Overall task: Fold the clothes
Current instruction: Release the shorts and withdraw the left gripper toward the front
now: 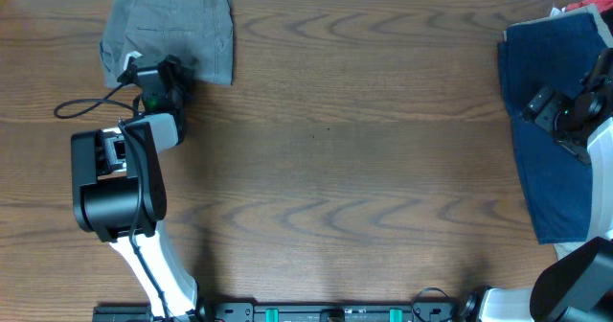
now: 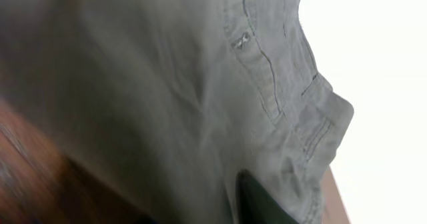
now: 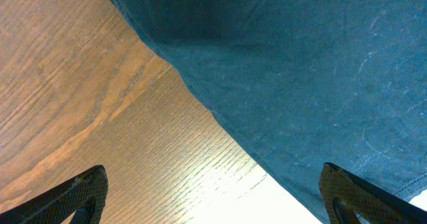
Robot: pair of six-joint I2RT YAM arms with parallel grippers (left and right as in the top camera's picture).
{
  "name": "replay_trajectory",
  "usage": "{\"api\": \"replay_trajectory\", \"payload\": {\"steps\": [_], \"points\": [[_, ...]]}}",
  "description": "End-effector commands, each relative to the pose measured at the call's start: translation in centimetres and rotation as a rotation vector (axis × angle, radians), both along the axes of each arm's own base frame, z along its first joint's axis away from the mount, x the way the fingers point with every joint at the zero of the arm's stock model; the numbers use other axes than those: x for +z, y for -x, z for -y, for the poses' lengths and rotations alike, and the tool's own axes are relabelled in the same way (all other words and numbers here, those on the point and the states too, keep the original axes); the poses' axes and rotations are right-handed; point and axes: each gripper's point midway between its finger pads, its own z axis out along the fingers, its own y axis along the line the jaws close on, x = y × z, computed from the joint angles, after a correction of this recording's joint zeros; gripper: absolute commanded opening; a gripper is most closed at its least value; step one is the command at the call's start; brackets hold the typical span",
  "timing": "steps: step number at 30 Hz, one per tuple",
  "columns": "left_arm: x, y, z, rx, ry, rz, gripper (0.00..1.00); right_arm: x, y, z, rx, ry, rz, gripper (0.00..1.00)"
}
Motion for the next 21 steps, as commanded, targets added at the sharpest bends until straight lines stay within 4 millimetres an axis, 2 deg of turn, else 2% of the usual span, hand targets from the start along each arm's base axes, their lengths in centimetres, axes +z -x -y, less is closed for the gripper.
{"api": "replay_trajectory", "payload": {"steps": [1, 2, 4, 8, 13, 18, 21], "points": [[-0.4, 0.0, -1.0, 0.003, -0.069, -0.013, 0.77, 0.4, 0.0, 0.6, -0.013, 0.01, 0.007, 0.99], [-0.4, 0.0, -0.9, -0.017, -0.096, -0.017, 0.86, 0.4, 0.0, 0.6, -0.013, 0.01, 0.007, 0.99], [-0.2, -0.1, -0.6, -0.07, -0.137, -0.017, 0.95, 0.4, 0.0, 0.6, -0.013, 0.01, 0.007, 0.99], [1.3, 0.0, -0.4, -0.137, -0.143, -0.003, 0.96, 0.4, 0.0, 0.6, -0.013, 0.01, 0.007, 0.99], [4.4, 1.5, -1.6, -0.141, -0.141, -0.021, 0.96, 0.4, 0.0, 0.6, -0.013, 0.01, 0.007, 0.99], [8.3, 4.4, -2.8, -0.167, -0.213, -0.076, 0.96, 0.4, 0.0, 0.6, -0.013, 0.01, 0.007, 0.99], [10.5, 6.6, -2.8, -0.19, -0.237, -0.113, 0.95, 0.4, 0.0, 0.6, -0.013, 0.01, 0.007, 0.99]]}}
